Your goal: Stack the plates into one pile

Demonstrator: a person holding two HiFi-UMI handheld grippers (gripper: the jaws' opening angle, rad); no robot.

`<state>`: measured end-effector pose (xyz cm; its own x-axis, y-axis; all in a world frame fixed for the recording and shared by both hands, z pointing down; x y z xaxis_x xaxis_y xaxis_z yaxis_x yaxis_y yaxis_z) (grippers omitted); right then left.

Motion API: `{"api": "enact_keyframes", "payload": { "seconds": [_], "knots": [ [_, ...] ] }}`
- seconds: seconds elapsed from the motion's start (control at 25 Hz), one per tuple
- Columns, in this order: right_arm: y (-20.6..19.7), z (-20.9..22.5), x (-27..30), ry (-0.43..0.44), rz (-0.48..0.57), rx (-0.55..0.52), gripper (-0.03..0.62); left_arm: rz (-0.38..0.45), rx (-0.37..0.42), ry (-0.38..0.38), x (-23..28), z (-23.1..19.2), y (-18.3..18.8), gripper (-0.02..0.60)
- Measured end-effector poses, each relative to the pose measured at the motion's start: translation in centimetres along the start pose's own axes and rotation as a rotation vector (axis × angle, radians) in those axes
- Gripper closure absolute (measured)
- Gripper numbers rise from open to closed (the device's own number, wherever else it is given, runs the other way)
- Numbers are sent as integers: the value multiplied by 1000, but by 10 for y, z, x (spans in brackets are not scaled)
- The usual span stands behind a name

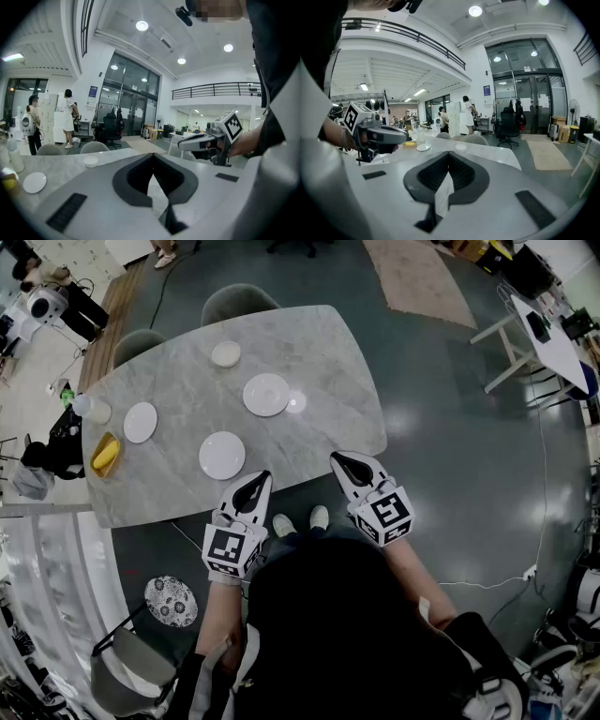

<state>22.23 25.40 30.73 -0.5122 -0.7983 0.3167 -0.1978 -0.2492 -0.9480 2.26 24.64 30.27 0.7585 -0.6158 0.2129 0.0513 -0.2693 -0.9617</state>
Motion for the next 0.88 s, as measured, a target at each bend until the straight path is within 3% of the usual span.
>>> {"api": "enact_keyframes", "payload": {
  "seconds": [0.36, 0.52, 0.88],
  "knots": [
    [1, -19, 27, -3, -19, -23, 577, 49, -45, -18, -11, -32, 3, 580],
    [2, -19, 37, 15, -13, 19, 577, 53, -69, -8, -2, -43, 5, 580],
    [6, 43, 71, 56, 0, 40, 577, -25, -38, 69, 46, -62, 3, 580]
  ]
}}
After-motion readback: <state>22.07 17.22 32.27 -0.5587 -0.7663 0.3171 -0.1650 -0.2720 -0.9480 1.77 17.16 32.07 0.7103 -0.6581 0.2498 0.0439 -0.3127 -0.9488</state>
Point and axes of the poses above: the fingertips, and each gripper's own axes: x forward along the fingers, z to its right, y out of its top, the point moved 6 cm from there along -x, backward along the fingers, and after that the axes turned 5 degrees about -x, right-handed, at the moved point
